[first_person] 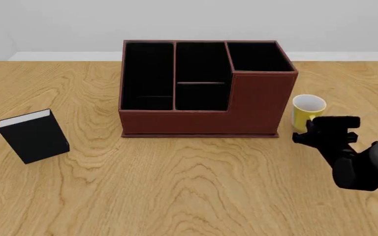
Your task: Pick up the yellow and white mug and place it to the right of the caddy.
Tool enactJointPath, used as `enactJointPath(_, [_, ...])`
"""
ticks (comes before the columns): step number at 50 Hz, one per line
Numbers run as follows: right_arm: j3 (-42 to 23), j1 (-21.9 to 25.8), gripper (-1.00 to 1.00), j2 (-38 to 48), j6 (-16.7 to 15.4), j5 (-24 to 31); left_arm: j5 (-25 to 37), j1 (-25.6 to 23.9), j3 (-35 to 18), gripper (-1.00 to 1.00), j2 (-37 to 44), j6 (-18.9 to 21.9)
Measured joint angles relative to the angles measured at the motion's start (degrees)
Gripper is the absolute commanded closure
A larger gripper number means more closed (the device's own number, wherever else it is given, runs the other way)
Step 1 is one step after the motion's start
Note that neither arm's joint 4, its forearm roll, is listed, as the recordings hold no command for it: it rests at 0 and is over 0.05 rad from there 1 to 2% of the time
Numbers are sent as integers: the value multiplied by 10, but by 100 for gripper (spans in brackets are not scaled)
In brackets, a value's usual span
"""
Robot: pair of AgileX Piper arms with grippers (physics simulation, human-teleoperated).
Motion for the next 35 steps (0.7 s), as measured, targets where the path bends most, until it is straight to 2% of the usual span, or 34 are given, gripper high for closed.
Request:
enactJointPath(30, [-15, -5, 100, 25, -7, -17, 1, -1, -1, -100, 0, 2])
enactJointPath(31, [-15, -4, -100, 26, -6, -17, 1, -1, -1, -100, 0, 2])
enactJointPath(35, [-16, -6, -100, 37, -5, -16, 1, -1, -1, -100, 0, 2])
